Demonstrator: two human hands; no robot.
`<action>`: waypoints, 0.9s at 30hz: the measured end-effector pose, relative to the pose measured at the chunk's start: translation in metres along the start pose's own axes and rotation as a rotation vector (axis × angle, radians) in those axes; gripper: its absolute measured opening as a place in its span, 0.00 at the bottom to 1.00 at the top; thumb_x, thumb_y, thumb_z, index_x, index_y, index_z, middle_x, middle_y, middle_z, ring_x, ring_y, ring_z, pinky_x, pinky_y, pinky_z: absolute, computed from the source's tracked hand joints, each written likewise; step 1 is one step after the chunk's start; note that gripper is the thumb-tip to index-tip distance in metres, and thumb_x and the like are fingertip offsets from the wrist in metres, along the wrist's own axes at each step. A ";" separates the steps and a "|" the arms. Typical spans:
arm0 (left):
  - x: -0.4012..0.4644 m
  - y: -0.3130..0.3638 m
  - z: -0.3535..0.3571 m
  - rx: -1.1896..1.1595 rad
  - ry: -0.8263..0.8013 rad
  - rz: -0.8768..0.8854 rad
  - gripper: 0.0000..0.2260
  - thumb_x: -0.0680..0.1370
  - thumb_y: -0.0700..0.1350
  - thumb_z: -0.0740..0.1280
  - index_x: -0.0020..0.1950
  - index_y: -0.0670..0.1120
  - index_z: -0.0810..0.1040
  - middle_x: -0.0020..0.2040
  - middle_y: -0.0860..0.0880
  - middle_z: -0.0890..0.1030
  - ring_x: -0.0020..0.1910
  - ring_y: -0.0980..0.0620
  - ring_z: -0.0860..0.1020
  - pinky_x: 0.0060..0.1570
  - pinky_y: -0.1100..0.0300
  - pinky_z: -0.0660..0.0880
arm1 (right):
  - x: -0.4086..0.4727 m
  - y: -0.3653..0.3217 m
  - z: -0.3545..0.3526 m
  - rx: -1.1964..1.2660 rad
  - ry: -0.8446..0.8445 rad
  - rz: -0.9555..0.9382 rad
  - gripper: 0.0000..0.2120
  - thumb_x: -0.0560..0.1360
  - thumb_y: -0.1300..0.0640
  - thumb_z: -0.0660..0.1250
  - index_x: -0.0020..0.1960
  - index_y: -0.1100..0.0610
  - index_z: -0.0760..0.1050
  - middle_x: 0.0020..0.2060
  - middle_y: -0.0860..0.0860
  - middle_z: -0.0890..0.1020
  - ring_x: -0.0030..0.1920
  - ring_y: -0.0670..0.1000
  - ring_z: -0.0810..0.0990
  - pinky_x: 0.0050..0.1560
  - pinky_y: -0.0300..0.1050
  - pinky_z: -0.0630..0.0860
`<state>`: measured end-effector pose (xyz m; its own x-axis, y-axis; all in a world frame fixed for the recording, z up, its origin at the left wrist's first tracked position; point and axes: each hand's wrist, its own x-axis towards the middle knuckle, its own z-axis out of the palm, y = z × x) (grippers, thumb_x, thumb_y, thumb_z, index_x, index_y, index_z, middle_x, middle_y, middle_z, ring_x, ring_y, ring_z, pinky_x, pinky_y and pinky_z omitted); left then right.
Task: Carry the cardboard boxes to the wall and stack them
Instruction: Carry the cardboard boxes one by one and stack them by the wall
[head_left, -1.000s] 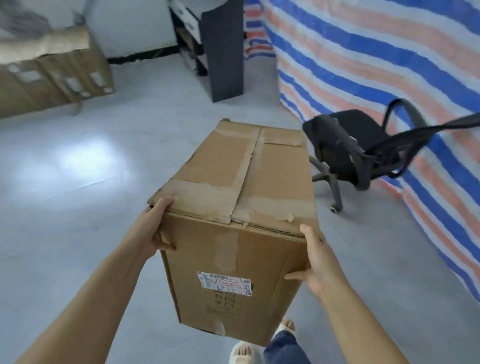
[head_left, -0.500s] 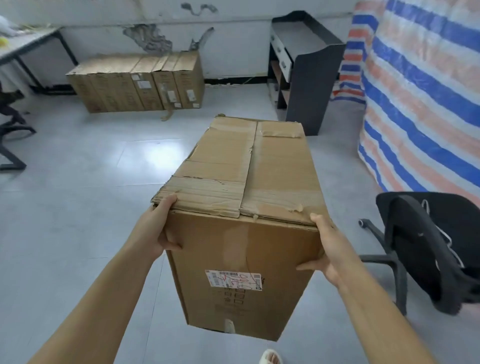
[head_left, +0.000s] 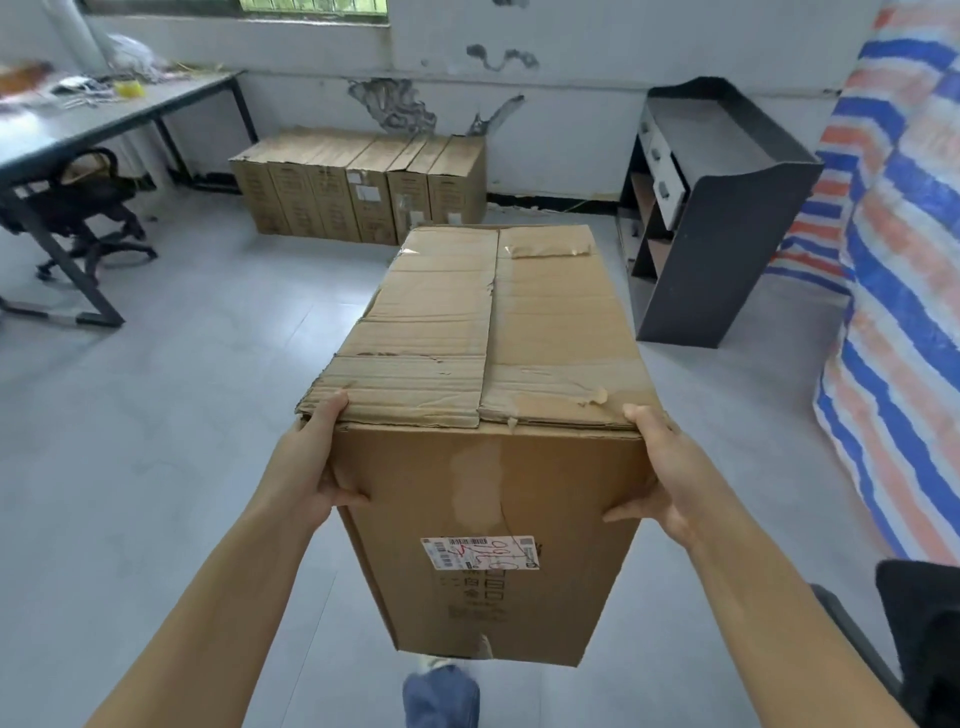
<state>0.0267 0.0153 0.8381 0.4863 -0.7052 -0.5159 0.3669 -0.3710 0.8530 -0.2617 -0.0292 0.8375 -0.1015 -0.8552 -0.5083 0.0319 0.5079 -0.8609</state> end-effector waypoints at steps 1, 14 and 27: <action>0.019 0.011 0.007 0.004 -0.010 0.007 0.13 0.79 0.53 0.64 0.61 0.50 0.71 0.50 0.54 0.74 0.55 0.46 0.71 0.47 0.33 0.75 | 0.017 -0.009 0.010 0.010 0.003 0.005 0.09 0.78 0.46 0.60 0.57 0.46 0.70 0.61 0.50 0.71 0.61 0.57 0.69 0.44 0.68 0.79; 0.223 0.144 0.110 0.065 -0.065 -0.020 0.14 0.78 0.53 0.64 0.62 0.51 0.70 0.54 0.53 0.74 0.55 0.46 0.70 0.45 0.35 0.76 | 0.198 -0.134 0.096 0.058 0.083 0.059 0.18 0.78 0.45 0.61 0.65 0.51 0.69 0.58 0.52 0.72 0.58 0.58 0.71 0.44 0.69 0.78; 0.399 0.233 0.292 0.001 -0.013 -0.009 0.13 0.79 0.53 0.64 0.61 0.51 0.70 0.56 0.51 0.72 0.56 0.46 0.69 0.48 0.31 0.75 | 0.453 -0.289 0.102 0.010 -0.013 0.026 0.20 0.77 0.45 0.64 0.66 0.50 0.70 0.62 0.54 0.72 0.60 0.60 0.73 0.41 0.71 0.78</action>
<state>0.0749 -0.5291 0.8539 0.4727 -0.7097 -0.5224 0.3705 -0.3778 0.8485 -0.2155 -0.5736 0.8535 -0.0874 -0.8431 -0.5306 0.0442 0.5288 -0.8476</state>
